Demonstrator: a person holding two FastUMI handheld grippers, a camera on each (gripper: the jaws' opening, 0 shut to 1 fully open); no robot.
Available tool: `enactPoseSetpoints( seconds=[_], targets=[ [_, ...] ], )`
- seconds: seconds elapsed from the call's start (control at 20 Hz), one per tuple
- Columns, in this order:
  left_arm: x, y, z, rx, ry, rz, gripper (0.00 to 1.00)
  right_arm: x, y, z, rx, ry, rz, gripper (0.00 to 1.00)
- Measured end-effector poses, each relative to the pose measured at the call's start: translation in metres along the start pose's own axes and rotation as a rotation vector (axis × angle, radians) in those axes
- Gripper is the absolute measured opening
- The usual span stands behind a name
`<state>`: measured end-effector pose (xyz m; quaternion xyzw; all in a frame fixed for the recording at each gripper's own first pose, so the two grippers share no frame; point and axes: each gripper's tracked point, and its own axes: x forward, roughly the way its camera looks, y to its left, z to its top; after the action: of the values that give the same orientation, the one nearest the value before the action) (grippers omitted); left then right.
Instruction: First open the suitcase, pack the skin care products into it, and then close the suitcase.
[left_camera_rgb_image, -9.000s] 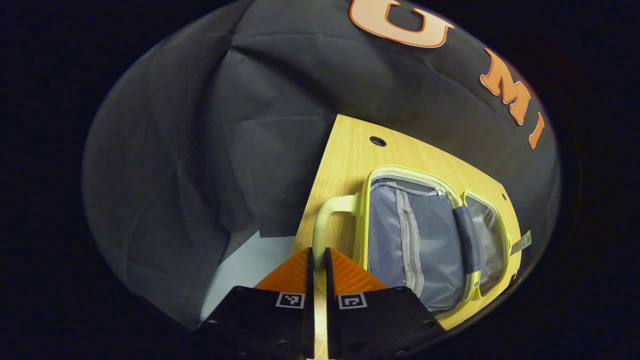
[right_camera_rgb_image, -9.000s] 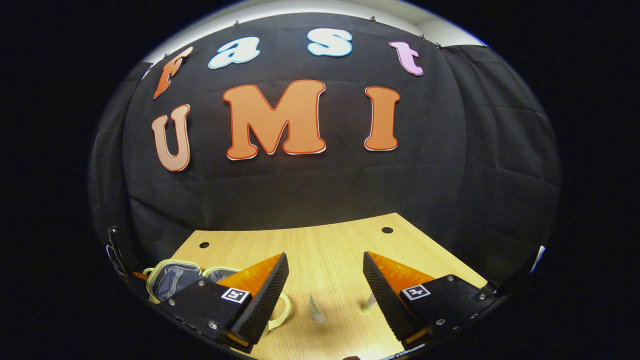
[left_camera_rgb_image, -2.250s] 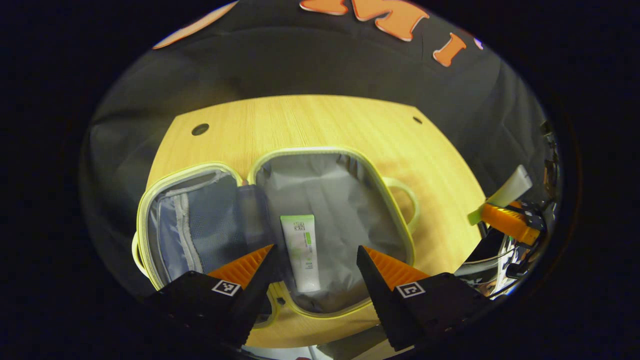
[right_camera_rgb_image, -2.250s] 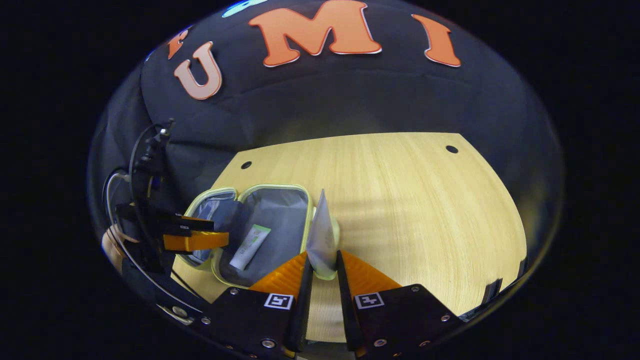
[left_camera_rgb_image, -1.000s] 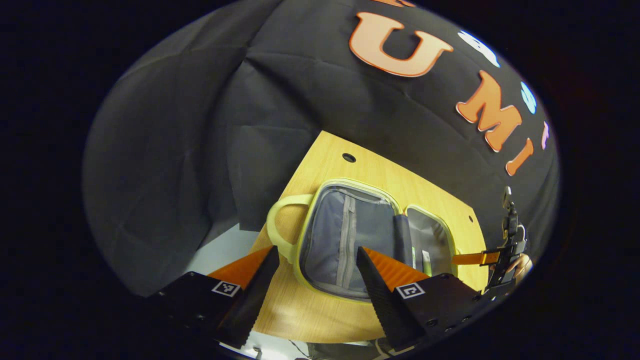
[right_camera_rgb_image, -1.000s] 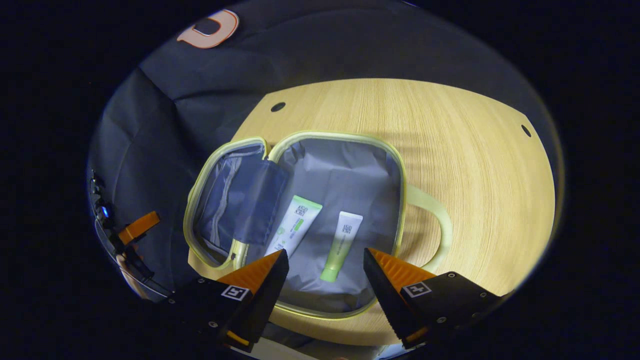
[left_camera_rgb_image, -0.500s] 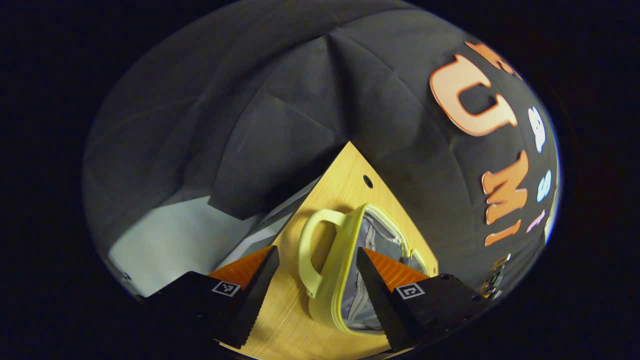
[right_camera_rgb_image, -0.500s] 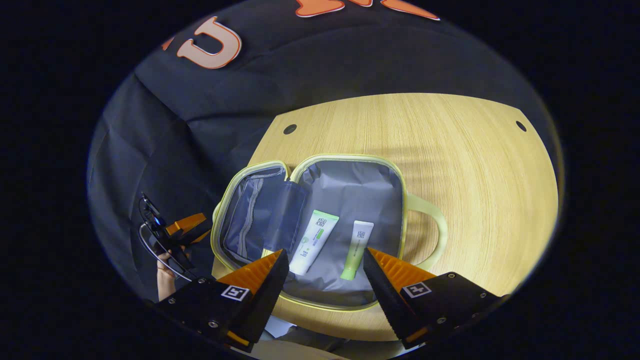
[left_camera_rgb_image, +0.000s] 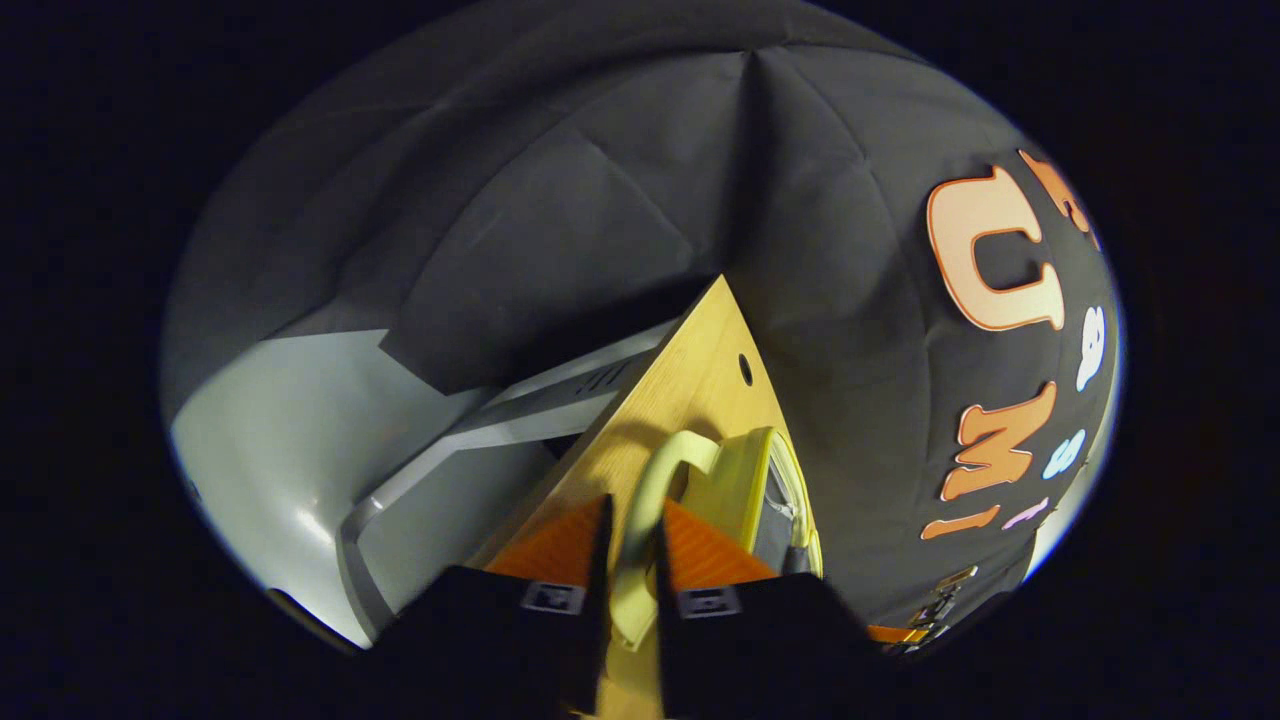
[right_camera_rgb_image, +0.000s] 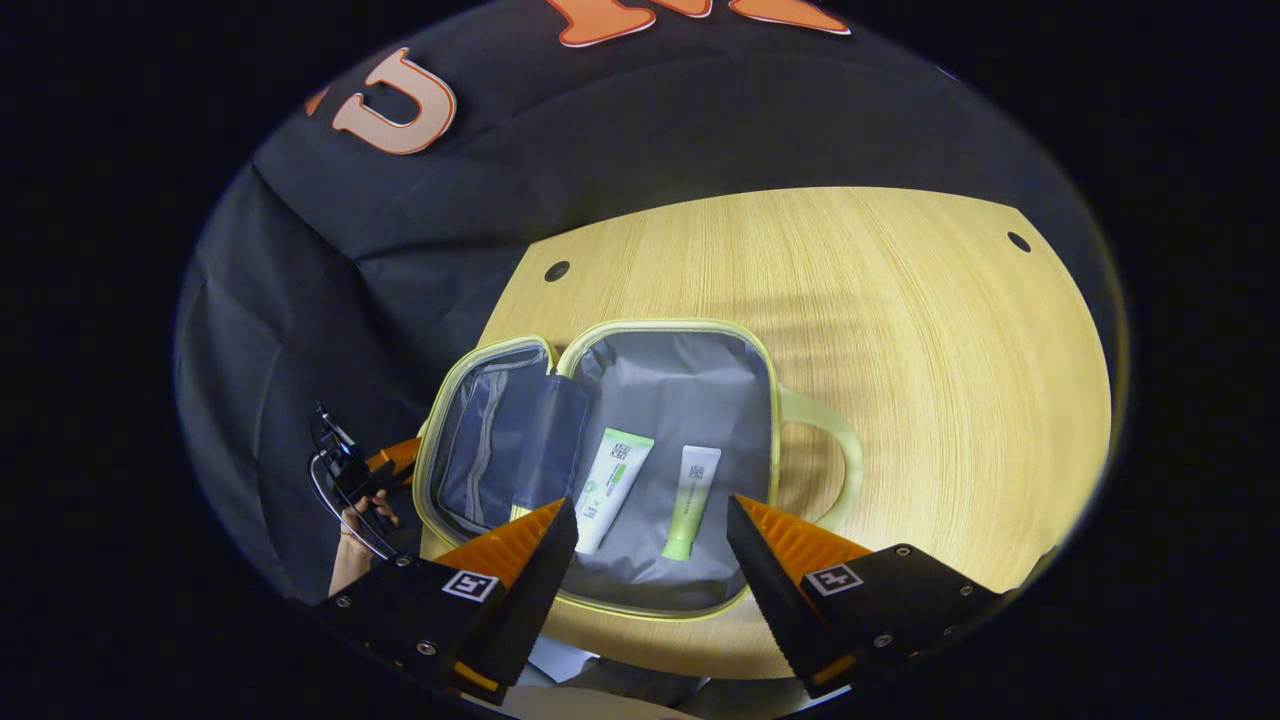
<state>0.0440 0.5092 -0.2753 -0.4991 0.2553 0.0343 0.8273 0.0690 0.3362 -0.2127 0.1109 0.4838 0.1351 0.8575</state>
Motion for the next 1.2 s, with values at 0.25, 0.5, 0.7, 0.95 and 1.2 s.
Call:
enactPoseSetpoints(
  seconds=[0.25, 0.5, 0.7, 0.95, 1.2],
  targets=[
    [-0.024, -0.015, 0.002, 0.149, 0.014, 0.13, 0.07, -0.004, -0.005, 0.004, 0.009, -0.022, 0.008, 0.96],
    [-0.059, -0.088, 0.018, 0.378, -0.03, 0.209, 0.07, -0.025, -0.024, 0.026, -0.011, -0.118, -0.032, 0.96],
    [-0.081, -0.163, 0.014, 0.545, -0.065, 0.248, 0.07, -0.048, -0.049, 0.05, -0.037, -0.227, -0.069, 0.96],
    [-0.091, -0.247, -0.014, 0.778, -0.097, 0.327, 0.09, -0.098, -0.101, 0.084, -0.113, -0.374, -0.151, 0.96],
    [-0.101, -0.333, -0.074, 0.972, -0.105, 0.346, 0.07, -0.148, -0.159, 0.101, -0.17, -0.5, -0.218, 0.96]
  ],
)
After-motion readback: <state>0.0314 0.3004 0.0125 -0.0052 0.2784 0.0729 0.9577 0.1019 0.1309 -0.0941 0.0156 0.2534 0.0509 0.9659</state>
